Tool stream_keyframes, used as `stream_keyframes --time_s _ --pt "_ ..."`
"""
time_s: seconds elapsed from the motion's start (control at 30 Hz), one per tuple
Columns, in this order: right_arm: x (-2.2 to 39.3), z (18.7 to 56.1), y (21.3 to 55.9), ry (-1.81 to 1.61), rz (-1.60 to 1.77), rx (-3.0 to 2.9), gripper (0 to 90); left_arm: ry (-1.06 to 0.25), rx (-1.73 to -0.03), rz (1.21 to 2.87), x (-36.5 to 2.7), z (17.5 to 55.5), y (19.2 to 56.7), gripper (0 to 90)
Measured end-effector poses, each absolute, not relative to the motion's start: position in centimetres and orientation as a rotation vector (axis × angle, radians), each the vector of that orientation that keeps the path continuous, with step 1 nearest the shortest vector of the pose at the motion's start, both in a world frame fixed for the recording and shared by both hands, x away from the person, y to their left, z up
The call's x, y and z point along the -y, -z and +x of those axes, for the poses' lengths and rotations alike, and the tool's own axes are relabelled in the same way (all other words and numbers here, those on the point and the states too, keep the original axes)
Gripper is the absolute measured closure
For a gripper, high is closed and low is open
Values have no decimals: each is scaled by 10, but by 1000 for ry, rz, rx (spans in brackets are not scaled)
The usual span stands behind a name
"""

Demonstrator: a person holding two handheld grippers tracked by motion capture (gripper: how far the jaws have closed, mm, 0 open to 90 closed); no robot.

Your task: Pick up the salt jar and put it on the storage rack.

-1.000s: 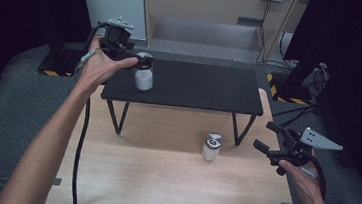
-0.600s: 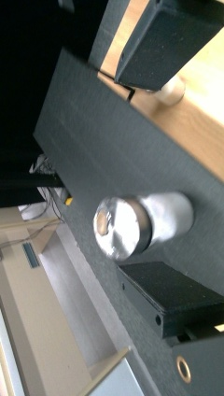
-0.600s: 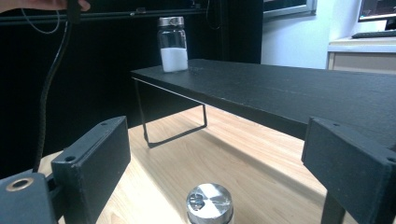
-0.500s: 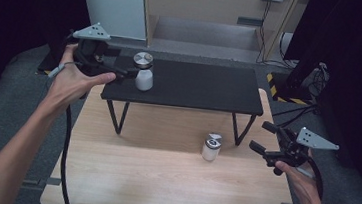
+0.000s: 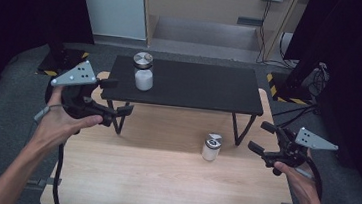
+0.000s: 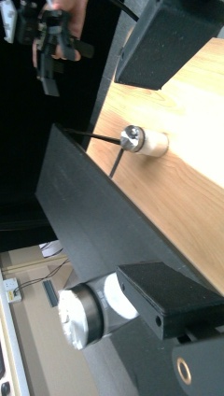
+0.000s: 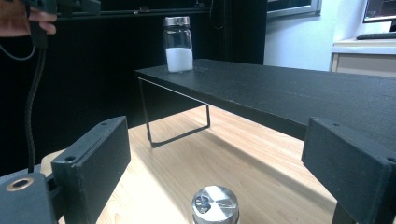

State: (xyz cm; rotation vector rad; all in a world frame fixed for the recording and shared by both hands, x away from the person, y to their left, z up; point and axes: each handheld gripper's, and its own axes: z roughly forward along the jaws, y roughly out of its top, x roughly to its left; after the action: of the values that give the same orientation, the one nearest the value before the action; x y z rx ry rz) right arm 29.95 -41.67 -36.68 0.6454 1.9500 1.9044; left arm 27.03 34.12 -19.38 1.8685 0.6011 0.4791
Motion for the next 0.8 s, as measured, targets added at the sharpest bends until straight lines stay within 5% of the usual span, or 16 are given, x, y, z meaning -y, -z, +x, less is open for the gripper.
stream_keyframes --time_s 0.8 --pt "413 301 369 -1892 656 -1968 80 -481 -526 1839 -332 251 301 68"
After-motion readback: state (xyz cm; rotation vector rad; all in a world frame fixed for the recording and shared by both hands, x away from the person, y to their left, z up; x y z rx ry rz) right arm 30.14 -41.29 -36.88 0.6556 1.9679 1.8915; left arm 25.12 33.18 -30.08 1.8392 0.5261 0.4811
